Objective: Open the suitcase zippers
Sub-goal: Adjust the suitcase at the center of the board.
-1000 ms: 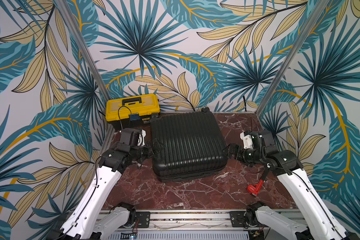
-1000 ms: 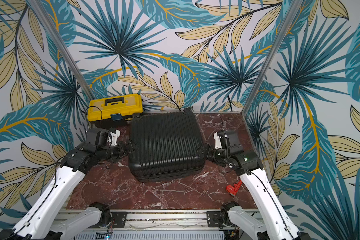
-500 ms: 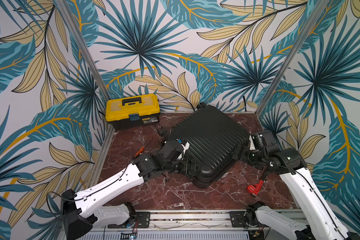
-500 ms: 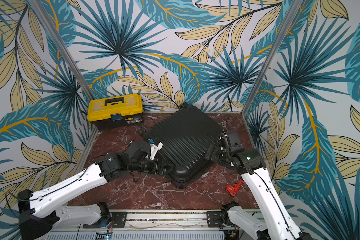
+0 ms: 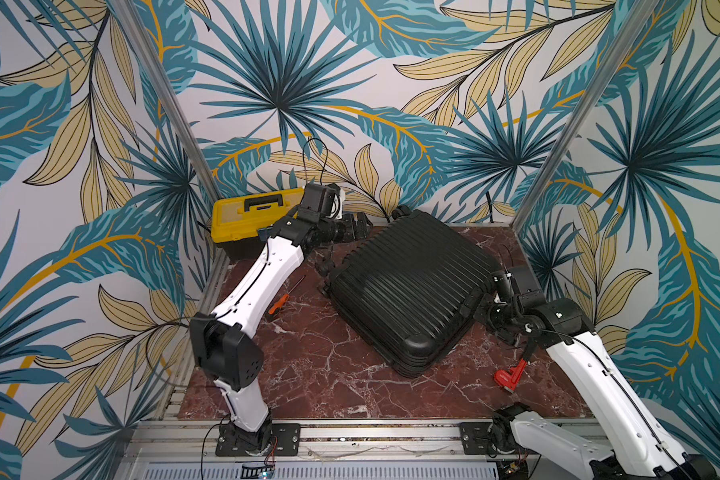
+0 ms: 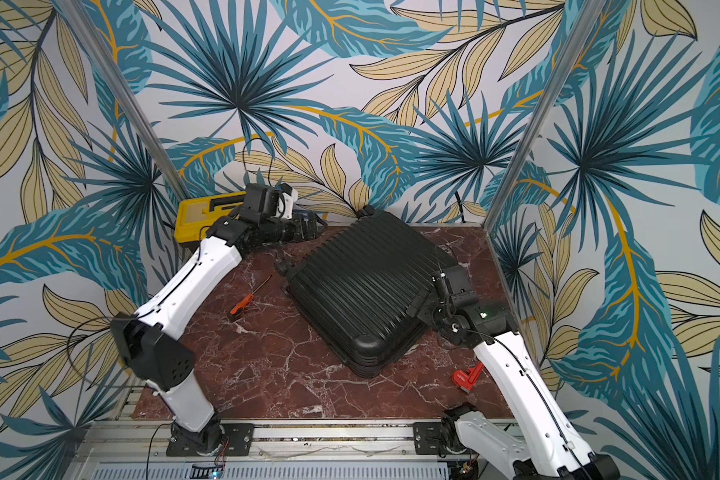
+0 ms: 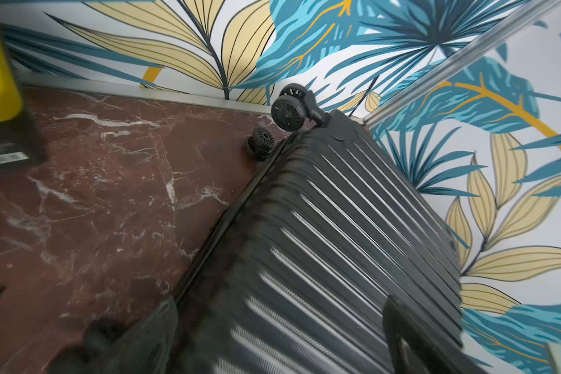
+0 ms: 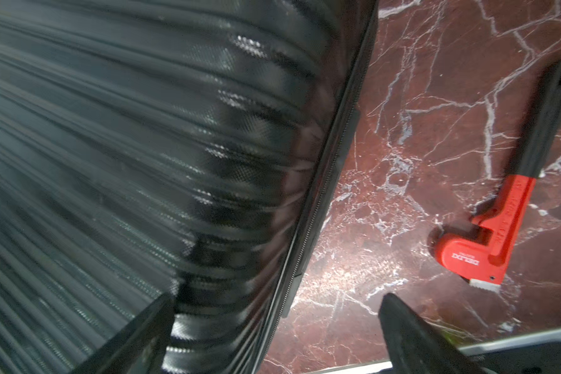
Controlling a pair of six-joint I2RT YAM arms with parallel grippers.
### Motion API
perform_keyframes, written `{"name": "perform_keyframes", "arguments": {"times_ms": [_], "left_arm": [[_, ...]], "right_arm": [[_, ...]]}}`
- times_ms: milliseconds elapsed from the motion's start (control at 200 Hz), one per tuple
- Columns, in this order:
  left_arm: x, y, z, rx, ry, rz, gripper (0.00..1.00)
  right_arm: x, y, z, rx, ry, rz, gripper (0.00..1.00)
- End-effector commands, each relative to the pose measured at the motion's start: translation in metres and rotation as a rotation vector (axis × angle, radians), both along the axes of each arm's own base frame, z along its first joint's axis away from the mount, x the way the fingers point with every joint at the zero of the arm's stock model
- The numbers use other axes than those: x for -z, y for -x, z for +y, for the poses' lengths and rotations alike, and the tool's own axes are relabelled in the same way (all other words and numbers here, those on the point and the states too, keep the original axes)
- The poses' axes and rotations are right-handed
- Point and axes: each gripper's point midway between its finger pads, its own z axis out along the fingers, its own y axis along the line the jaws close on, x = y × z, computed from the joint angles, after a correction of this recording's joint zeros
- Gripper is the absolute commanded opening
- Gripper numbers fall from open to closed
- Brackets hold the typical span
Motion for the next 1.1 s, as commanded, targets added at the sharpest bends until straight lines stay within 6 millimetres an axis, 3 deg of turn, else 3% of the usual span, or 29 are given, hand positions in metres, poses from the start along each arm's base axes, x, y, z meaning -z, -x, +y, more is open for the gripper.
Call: {"name": "perform_keyframes", "arguments": {"times_ms": [0,115,295,436,596,691,736,836,956,1091], "left_arm": [[0.017,-0.008,-0.013,0.1,0.035,0.057,0.99],[0.041,-0.009,-0.016,0.115,0.05,0.124,0.99],[0.057,0.029,-0.027,0.187,0.12,0.242,0.99],[0.058,0.069,-0.029,0.211,0.108,0.251,0.99],[0.051,0.118,-0.026,0.206,0.142,0.249,0.99],[0.05,0.158,-0.042,0.275,0.174,0.256,0.99],[0.052,0.173,-0.049,0.303,0.16,0.254,0.99],[0.052,0.189,-0.047,0.292,0.149,0.249,0.99],[0.043,0.192,-0.044,0.288,0.153,0.221,0.99],[0.052,0.193,-0.042,0.282,0.123,0.218,0.99]], "right_arm": [[-0.001,-0.017,0.012,0.005,-0.057,-0.026,0.99],[-0.003,-0.032,0.017,-0.009,-0.051,-0.024,0.99],[0.001,-0.063,0.025,-0.025,-0.039,-0.023,0.99],[0.011,-0.097,0.044,-0.067,-0.071,-0.019,0.99],[-0.001,-0.146,0.069,-0.165,-0.12,-0.068,0.99],[-0.01,-0.173,0.082,-0.226,-0.124,-0.089,0.99],[-0.012,-0.181,0.076,-0.207,-0.084,-0.073,0.99],[-0.019,-0.182,0.052,-0.153,0.036,-0.038,0.99],[-0.032,-0.166,0.028,-0.135,0.146,-0.086,0.99],[-0.037,-0.134,0.04,-0.246,0.1,-0.11,0.99]]}}
